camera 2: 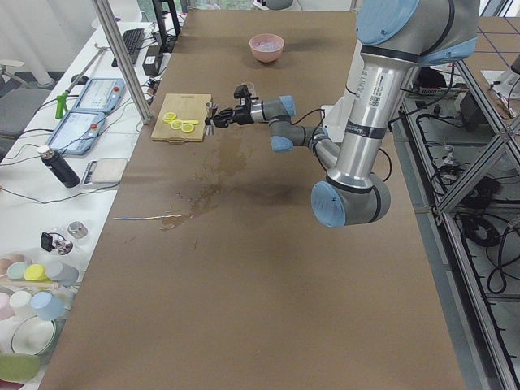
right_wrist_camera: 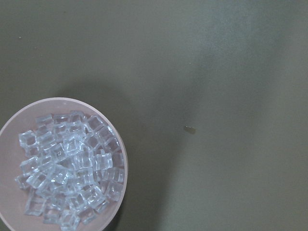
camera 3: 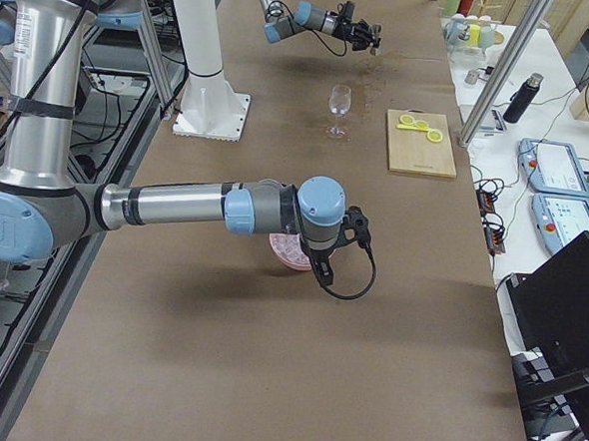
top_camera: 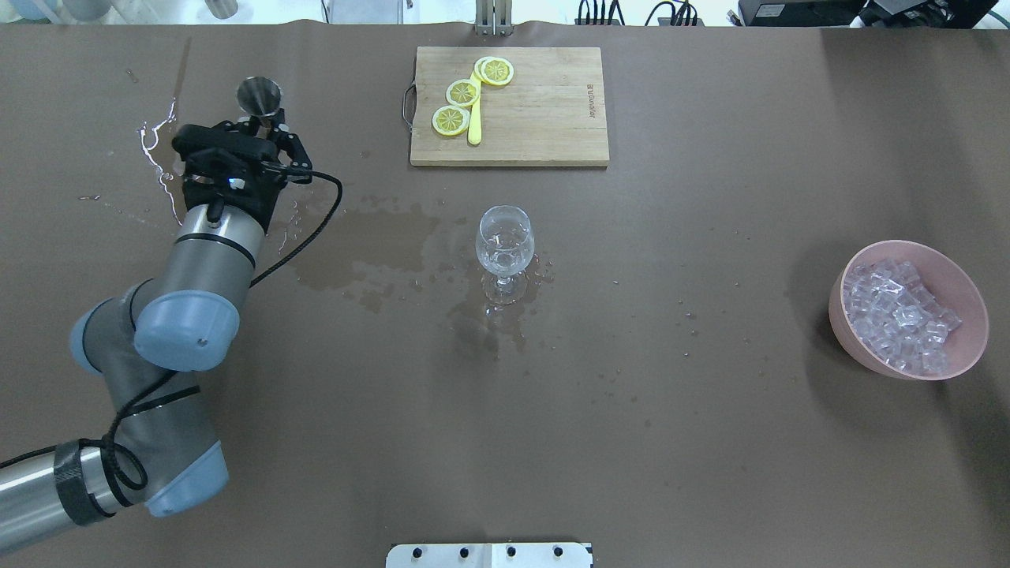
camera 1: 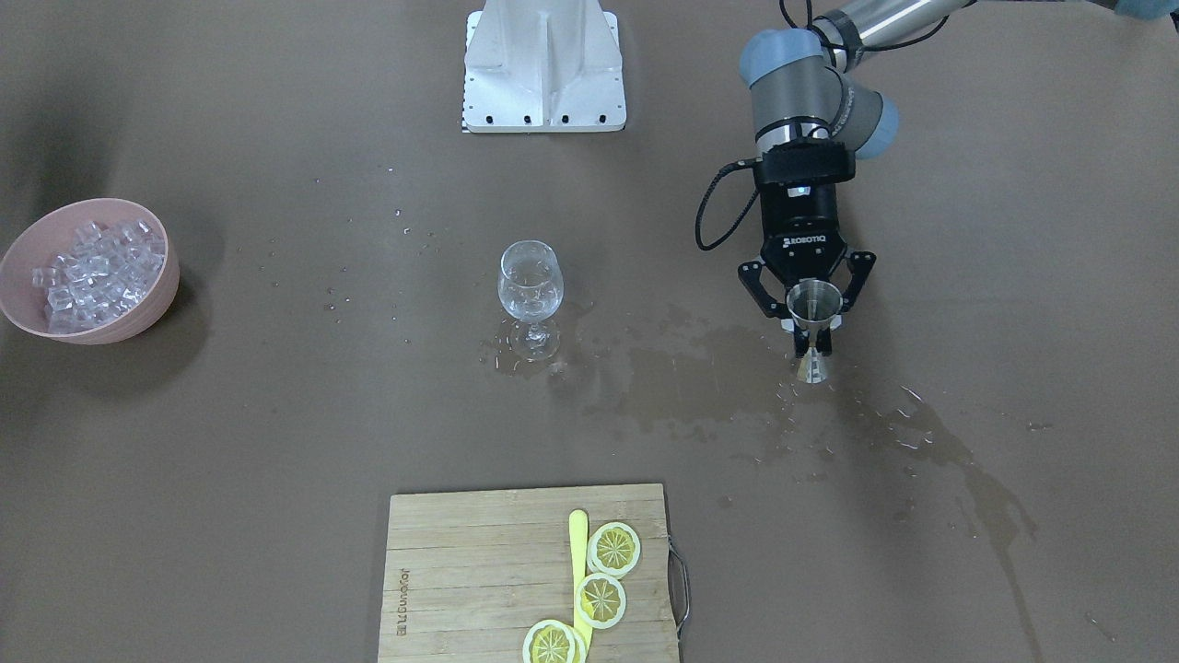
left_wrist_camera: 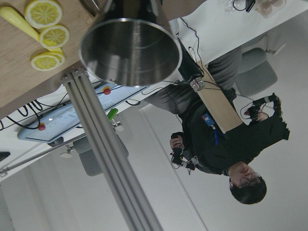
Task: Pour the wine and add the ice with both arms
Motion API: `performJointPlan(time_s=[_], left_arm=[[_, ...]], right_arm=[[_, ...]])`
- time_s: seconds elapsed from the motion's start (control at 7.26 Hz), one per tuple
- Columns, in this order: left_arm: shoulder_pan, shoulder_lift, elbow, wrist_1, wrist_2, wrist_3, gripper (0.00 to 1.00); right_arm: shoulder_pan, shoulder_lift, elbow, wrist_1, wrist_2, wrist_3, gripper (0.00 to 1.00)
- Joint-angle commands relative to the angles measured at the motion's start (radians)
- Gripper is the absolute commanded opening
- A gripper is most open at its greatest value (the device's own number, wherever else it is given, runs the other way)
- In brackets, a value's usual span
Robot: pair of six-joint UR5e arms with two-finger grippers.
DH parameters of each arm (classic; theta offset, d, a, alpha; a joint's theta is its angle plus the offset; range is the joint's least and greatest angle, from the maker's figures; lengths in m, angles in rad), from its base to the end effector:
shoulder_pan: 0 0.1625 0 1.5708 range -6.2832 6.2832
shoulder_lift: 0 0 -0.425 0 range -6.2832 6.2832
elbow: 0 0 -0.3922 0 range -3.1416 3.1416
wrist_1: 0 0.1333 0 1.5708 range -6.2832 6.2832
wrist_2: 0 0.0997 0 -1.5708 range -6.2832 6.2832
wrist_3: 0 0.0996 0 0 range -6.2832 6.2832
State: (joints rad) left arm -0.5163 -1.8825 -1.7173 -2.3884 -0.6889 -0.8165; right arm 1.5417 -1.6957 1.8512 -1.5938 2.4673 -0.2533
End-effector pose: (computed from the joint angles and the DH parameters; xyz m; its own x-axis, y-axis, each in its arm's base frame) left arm 0.3934 -0.4650 0.3165 0.8390 0.0243 -0.5436 0.5237 0.2354 0.8188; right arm 0.0426 -0.4430 0.5719 0.5940 -0.3657 0.7165 0.1836 0.9288 0.3219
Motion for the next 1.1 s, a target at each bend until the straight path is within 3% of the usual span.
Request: performJointPlan(time_s=[0.0, 0.14, 0.41, 0.69, 0.96], left_arm=[[-0.1, 0.089, 0.01, -0.006, -0.146, -0.235, 0.0], [-0.169, 0.097, 0.016, -0.003, -0.252, -0.278, 0.0], [-0.249, 0.086, 0.155, -0.04, -0.415, -0.274, 0.0], [-0.258, 0.089, 0.333, -0.289, -0.419, -0.224, 0.0], [-0.277, 0.097, 0.417, -0.333, -0.423, -0.207, 0.0]], right_arm=[[0.0, 0.005, 0.005, 0.002, -0.018, 0.002, 1.0], [0.0, 0.005, 0.009, 0.002, -0.018, -0.006, 1.0], [0.0, 0.005, 0.019, 0.002, -0.019, 0.0, 1.0], [0.0, 0.005, 0.022, 0.002, -0.019, 0.002, 1.0], [0.0, 0.005, 0.025, 0.002, -0.016, 0.002, 1.0]])
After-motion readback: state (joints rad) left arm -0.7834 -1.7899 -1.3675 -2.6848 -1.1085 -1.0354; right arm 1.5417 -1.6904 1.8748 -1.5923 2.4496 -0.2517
